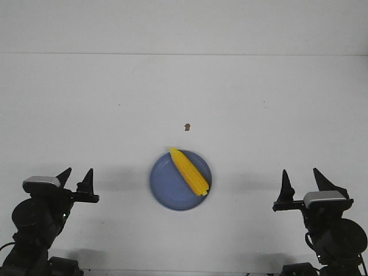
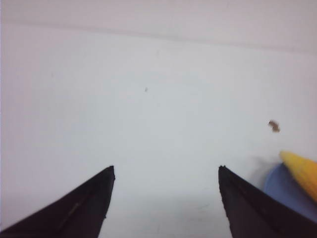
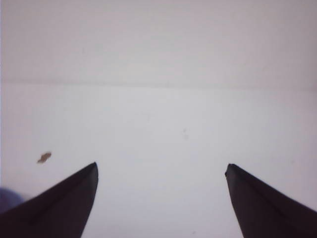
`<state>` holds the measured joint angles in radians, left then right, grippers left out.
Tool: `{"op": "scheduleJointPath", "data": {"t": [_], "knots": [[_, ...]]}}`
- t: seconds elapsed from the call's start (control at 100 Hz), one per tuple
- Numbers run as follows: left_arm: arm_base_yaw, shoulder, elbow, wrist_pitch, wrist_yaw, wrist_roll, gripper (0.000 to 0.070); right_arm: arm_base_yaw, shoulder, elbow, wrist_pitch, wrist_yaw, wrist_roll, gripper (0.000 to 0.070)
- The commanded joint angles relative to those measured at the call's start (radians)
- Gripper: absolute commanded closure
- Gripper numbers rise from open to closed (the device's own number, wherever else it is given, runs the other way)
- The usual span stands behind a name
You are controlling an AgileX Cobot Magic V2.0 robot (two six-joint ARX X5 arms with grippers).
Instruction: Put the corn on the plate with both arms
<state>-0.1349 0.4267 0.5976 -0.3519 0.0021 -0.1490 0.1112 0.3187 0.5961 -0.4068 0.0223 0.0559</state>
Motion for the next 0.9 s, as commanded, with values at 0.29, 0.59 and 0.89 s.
{"op": "scheduleJointPath", "data": {"t": [0.29, 0.59, 0.89], "knots": [[-0.001, 0.001, 0.008, -0.019, -0.003, -0.011, 0.0693, 0.001, 0.003, 0.008, 0.010, 0.027, -0.007, 0.0692], [-0.001, 0.000, 0.008, -0.013, -0.003, -0.027, 0.0688, 0.001, 0.003, 0.008, 0.010, 0.050, 0.003, 0.0692], [-0.001, -0.011, 0.008, -0.013, -0.003, -0.027, 0.0688, 0.001, 0.003, 0.008, 0.010, 0.050, 0.003, 0.0691]]}}
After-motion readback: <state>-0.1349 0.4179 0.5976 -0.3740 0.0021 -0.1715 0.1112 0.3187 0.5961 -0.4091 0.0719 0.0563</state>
